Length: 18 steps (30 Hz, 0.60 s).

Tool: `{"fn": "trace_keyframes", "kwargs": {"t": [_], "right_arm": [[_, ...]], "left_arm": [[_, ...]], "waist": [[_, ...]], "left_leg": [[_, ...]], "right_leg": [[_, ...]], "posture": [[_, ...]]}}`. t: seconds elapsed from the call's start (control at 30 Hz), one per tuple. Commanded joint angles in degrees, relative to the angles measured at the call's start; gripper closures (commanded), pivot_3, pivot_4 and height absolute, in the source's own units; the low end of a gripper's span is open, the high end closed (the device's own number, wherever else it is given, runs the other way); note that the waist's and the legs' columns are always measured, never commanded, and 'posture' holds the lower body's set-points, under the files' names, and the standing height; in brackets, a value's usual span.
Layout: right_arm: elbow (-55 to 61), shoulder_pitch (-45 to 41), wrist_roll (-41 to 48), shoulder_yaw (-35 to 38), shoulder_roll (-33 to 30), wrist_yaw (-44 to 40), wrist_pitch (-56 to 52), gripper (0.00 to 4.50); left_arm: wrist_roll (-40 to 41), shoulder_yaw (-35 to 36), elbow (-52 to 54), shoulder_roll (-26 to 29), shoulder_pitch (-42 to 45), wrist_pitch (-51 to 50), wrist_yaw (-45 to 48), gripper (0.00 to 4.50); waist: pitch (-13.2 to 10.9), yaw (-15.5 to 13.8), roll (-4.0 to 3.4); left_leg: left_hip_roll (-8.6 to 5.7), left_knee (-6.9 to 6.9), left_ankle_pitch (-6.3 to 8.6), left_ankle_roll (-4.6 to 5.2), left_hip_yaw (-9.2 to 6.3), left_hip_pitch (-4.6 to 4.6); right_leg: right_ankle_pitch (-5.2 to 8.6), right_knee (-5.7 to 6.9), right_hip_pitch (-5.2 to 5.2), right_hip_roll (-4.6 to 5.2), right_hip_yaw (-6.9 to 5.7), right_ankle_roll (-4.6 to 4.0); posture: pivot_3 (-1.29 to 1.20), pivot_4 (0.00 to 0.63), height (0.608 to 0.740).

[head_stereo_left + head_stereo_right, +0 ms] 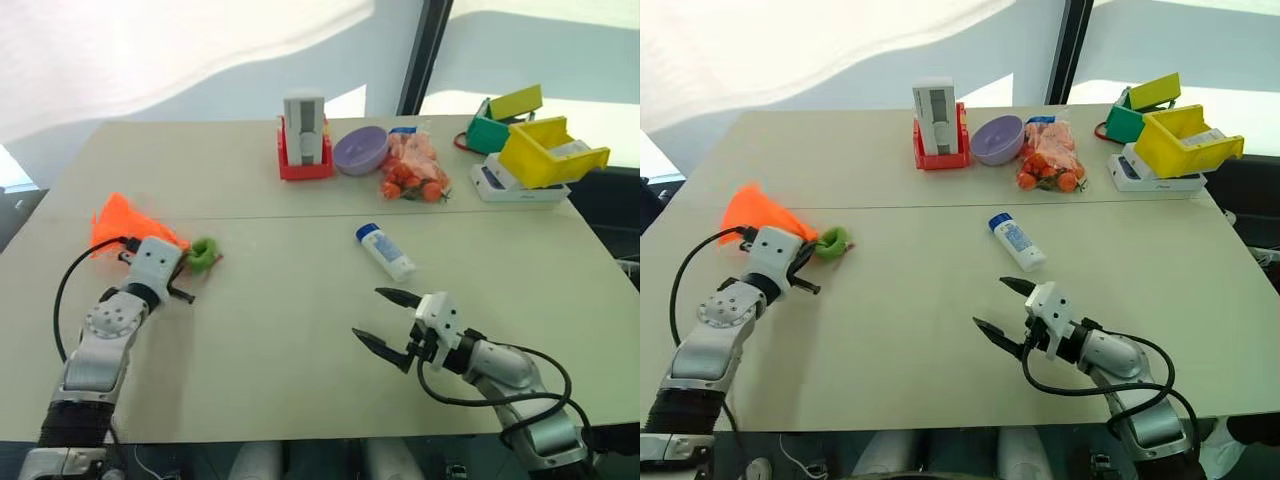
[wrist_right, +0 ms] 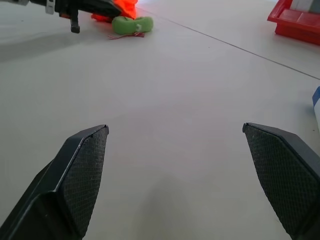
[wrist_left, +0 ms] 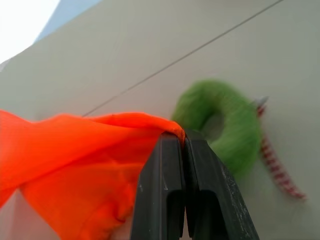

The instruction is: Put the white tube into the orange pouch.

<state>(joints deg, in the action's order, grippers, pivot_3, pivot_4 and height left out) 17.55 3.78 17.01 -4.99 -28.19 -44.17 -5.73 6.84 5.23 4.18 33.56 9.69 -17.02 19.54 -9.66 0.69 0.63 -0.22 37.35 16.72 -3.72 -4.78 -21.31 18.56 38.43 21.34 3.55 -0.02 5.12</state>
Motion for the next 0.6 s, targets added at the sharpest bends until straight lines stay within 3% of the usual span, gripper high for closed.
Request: {"fn": "trace_keyframes", "kwargs": {"t": [0.03, 0.33, 0.47, 0.6], "right_arm": [[1.0, -1.3, 0.7, 0.9, -0.1, 0.3, -0.6, 0.0], [0.9, -2.6, 0.6, 1.3, 0.0, 0.9, -1.7, 0.0], [0.9, -2.5, 0.5, 1.3, 0.1, 1.0, -1.8, 0.0], [0.8, -2.4, 0.4, 1.2, 0.2, 1.2, -1.8, 0.0]], "left_arm": [[1.6, -3.5, 9.8, -2.9, 1.7, -8.2, 0.5, 4.4], [6.1, -14.0, 26.5, -14.3, 11.2, -25.5, 0.3, 4.4], [9.1, -13.4, 29.1, -17.7, 15.2, -30.0, 0.1, 4.4], [15.1, -7.7, 31.7, -19.2, 19.4, -36.0, 0.4, 4.4]], "waist": [[0.0, 0.0, 0.0], [0.0, 0.0, 0.03], [0.0, 0.1, 0.04], [0.0, 0.1, 0.06]], "left_leg": [[-0.01, 0.0, 0.0, 0.0, 0.0, 0.01], [-0.07, 0.07, 0.0, 0.0, 0.0, -0.05], [-0.09, 0.07, 0.0, 0.0, 0.0, -0.04], [-0.09, 0.07, -0.01, 0.0, 0.0, -0.03]], "right_leg": [[0.0, 0.0, -0.02, -0.01, 0.0, 0.0], [0.0, -0.02, -0.01, -0.03, -0.02, 0.01], [0.0, -0.01, -0.01, -0.11, -0.02, 0.0], [0.0, -0.02, -0.01, -0.16, -0.02, 0.0]], "posture": [[0.0, 0.15, 0.74], [0.0, 0.15, 0.74], [0.0, 0.15, 0.74], [0.0, 0.15, 0.74]]}}
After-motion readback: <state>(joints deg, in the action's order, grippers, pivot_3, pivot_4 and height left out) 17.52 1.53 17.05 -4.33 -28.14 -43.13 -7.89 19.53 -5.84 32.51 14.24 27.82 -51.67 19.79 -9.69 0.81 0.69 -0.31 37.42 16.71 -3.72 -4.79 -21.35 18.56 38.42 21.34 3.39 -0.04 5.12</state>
